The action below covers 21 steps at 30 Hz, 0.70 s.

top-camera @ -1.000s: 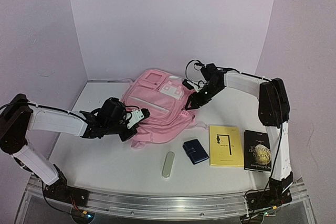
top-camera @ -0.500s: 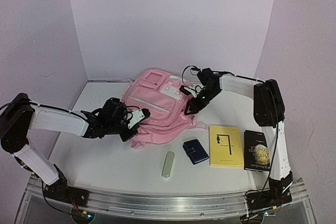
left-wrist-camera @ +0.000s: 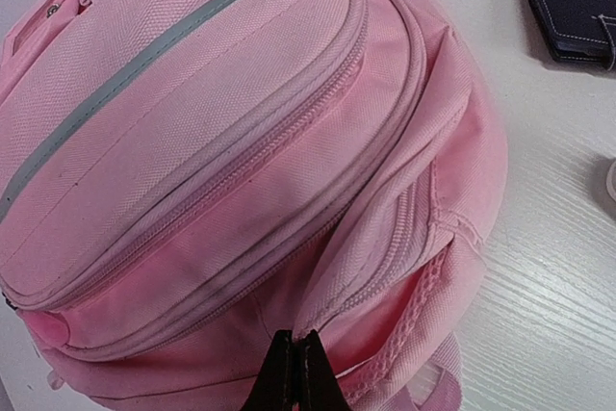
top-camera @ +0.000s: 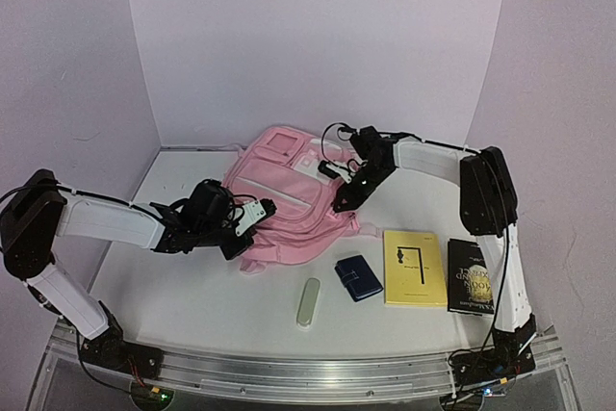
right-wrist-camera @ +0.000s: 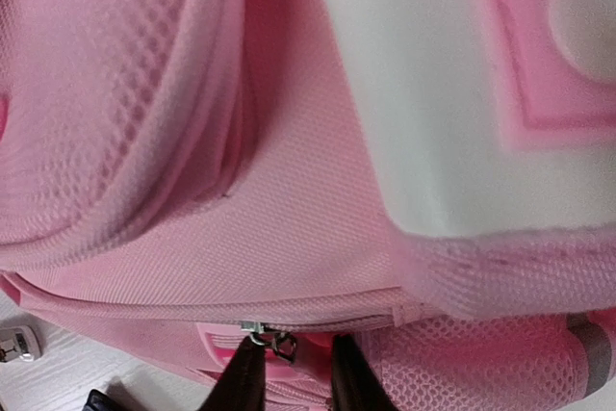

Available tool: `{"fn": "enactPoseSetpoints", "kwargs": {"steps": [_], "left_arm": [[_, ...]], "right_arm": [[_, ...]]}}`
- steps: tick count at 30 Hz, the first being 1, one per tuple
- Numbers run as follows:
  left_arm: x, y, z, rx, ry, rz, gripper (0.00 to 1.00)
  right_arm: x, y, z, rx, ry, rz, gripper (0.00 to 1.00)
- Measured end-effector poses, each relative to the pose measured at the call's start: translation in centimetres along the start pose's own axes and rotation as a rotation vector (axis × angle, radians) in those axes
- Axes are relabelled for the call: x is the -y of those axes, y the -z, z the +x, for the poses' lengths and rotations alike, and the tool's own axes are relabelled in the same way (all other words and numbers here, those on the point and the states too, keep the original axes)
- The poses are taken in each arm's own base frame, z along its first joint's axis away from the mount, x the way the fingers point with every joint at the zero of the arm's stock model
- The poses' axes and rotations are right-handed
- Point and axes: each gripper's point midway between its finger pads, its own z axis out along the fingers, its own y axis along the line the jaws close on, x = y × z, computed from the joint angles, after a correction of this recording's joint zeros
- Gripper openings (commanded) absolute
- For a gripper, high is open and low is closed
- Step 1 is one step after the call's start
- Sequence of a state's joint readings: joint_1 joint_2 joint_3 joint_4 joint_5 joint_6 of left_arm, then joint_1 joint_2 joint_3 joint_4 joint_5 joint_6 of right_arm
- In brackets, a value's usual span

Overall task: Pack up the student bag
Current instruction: Unzip the student bag at the center of the board.

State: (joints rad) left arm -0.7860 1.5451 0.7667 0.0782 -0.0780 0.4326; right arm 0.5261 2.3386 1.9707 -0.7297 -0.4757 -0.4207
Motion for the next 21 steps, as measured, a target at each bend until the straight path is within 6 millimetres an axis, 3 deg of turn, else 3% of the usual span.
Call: {"fn": "enactPoseSetpoints", "kwargs": {"steps": [3,8,16,21], "left_arm": [[0.0,-0.1,-0.1,0.000,0.010,0.000,0.00],[0.0,-0.4,-0.1,-0.003,0.019,0.001,0.00],[-0.1,-1.0,0.1,-0.014,0.054,-0.005,0.00],[-0.3,-1.6,-0.1,-0.025,0.098,-0.016,0.00]], "right_arm": [[-0.1,-0.2,0.1,-0.013,0.014,0.015,0.00],[0.0,0.1,0.3,-0.021,0.016,0.032,0.00],[-0.7,2.9,-0.8,0.011,0.010,0.066,0.00],[-1.7,3.7,-1.0,0.014,-0.009,0.075,0.00]]}}
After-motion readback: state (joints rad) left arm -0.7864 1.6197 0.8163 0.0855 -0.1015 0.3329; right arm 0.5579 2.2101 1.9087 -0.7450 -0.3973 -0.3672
